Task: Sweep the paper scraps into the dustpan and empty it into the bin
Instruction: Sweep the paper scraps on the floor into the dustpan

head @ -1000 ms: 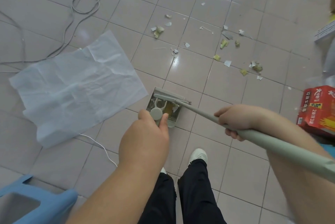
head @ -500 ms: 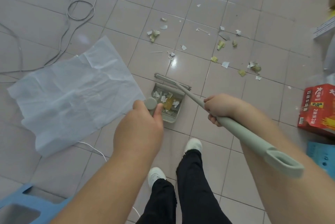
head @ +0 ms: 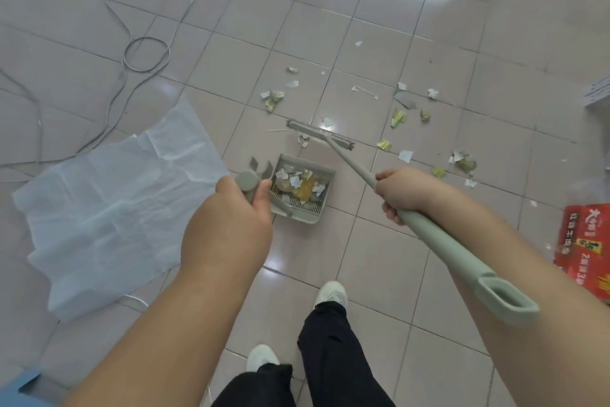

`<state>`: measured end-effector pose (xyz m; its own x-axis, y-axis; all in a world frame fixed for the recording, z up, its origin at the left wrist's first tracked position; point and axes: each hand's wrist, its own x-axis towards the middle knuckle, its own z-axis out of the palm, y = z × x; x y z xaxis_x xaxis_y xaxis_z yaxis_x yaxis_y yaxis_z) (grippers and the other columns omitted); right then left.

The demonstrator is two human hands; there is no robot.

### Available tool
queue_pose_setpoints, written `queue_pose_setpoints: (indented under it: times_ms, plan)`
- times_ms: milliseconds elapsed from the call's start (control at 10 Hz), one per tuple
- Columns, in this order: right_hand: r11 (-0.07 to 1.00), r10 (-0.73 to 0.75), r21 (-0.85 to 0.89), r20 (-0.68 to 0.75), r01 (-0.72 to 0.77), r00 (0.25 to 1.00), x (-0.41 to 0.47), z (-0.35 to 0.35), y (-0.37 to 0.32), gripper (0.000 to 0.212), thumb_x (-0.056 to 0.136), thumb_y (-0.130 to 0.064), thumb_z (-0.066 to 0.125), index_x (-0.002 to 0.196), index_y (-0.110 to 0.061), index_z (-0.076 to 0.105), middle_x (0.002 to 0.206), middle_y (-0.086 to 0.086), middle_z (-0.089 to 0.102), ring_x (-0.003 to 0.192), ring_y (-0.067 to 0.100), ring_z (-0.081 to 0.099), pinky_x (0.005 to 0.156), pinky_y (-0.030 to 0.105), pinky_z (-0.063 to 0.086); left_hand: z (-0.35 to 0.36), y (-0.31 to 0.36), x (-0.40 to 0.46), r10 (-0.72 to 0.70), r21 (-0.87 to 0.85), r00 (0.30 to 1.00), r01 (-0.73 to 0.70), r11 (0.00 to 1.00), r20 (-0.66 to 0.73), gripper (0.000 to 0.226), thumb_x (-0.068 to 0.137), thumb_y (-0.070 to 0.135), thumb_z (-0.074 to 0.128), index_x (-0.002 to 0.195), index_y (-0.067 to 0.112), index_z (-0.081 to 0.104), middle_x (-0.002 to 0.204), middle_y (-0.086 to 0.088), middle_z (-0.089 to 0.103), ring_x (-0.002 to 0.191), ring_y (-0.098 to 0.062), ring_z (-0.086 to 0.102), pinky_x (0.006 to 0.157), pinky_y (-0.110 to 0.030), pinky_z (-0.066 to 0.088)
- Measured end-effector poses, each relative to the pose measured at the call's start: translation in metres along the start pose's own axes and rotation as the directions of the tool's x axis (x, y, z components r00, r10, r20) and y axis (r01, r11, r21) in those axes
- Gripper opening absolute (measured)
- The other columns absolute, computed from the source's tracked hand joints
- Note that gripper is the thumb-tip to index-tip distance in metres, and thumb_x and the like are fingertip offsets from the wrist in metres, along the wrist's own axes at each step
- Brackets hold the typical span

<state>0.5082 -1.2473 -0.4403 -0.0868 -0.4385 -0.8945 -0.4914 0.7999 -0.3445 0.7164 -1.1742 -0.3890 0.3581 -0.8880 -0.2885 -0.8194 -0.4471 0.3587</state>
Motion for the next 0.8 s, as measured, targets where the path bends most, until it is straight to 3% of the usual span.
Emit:
queue_pose_setpoints:
  times_ms: [100,200,300,400,500,600,700,800]
  plan:
    - [1.0,0.025,-0.008,-0.001,-0.025,1.0,0.022,-0.016,-0.023,0.036,0.095,-0.006,0.032,0.126,-0.008,0.05,0.063,0.011,0.046,0.04,0.018,0.046,0.036,0.014,0.04,0.002,0.018,0.018,0.008,0.005,1.0,-0.008,1.0,-0.011,0.041,0.094,0.049,0.034,0.091,0.01,0.044,0.073,-0.004,0.054,0.07,-0.029,0.051,0.059,-0.034,0.039]
    - [0.997,-0.018,-0.07,-0.019,0.017,1.0,0.042,-0.023,-0.044,0.012,0.095,-0.007,0.039,0.103,-0.008,0.047,0.063,0.007,0.047,0.041,0.015,0.049,0.028,0.009,0.037,0.004,0.032,0.034,0.011,0.016,1.0,-0.01,1.0,-0.016,0.04,0.094,0.049,0.033,0.091,0.01,0.042,0.069,-0.003,0.052,0.068,-0.028,0.051,0.058,-0.033,0.039]
    - [0.998,0.039,-0.053,0.015,-0.038,0.999,0.065,-0.026,-0.065,0.014,0.098,-0.007,0.03,0.099,-0.001,0.043,0.056,0.012,0.048,0.033,0.017,0.047,0.03,0.011,0.038,0.004,0.04,0.045,-0.01,0.037,1.0,0.01,0.999,-0.004,0.04,0.094,0.049,0.033,0.091,0.01,0.04,0.063,0.002,0.045,0.066,-0.026,0.048,0.057,-0.033,0.037]
    - [0.999,0.001,-0.039,-0.024,-0.002,1.0,0.083,-0.02,-0.078,0.025,0.098,-0.007,0.035,0.074,-0.007,0.043,0.057,0.007,0.05,0.048,0.015,0.047,0.037,0.019,0.042,0.003,0.044,0.049,-0.025,0.045,1.0,0.025,0.999,0.0,0.04,0.094,0.048,0.033,0.091,0.009,0.041,0.063,0.002,0.044,0.064,-0.025,0.046,0.057,-0.032,0.035]
    - [0.99,-0.066,-0.127,-0.03,0.061,0.997,0.093,-0.007,-0.079,0.035,0.097,-0.004,0.039,0.063,-0.012,0.036,0.066,0.005,0.045,0.055,0.014,0.046,0.051,0.021,0.042,0.003,0.048,0.053,-0.033,0.046,0.999,0.033,0.998,0.005,0.04,0.094,0.048,0.033,0.091,0.009,0.042,0.062,0.002,0.044,0.066,-0.027,0.046,0.059,-0.033,0.037]
    - [0.978,-0.032,-0.205,0.008,0.033,0.999,0.094,0.003,-0.077,0.033,0.096,-0.004,0.041,0.064,-0.013,0.037,0.068,0.005,0.045,0.056,0.015,0.047,0.051,0.023,0.043,0.001,0.052,0.058,-0.039,0.032,0.999,0.039,0.999,0.014,0.04,0.094,0.049,0.033,0.09,0.01,0.042,0.063,0.001,0.046,0.066,-0.029,0.049,0.059,-0.034,0.04]
    - [0.966,0.067,-0.252,0.041,-0.054,0.997,0.087,0.009,-0.066,0.016,0.096,-0.003,0.035,0.088,-0.004,0.05,0.066,0.01,0.046,0.044,0.017,0.05,0.038,0.02,0.041,-0.001,0.052,0.062,-0.043,0.02,0.999,0.042,0.999,0.025,0.04,0.094,0.049,0.033,0.089,0.01,0.041,0.063,0.0,0.047,0.067,-0.029,0.051,0.059,-0.034,0.041]
    - [0.959,0.198,-0.221,0.072,-0.178,0.978,0.074,0.004,-0.049,0.036,0.097,-0.006,0.026,0.126,0.001,0.046,0.063,0.014,0.047,0.044,0.02,0.046,0.043,0.021,0.042,-0.003,0.052,0.062,-0.041,0.024,0.998,0.04,0.999,0.04,0.039,0.094,0.049,0.032,0.089,0.011,0.039,0.062,0.002,0.044,0.065,-0.028,0.048,0.057,-0.033,0.038]
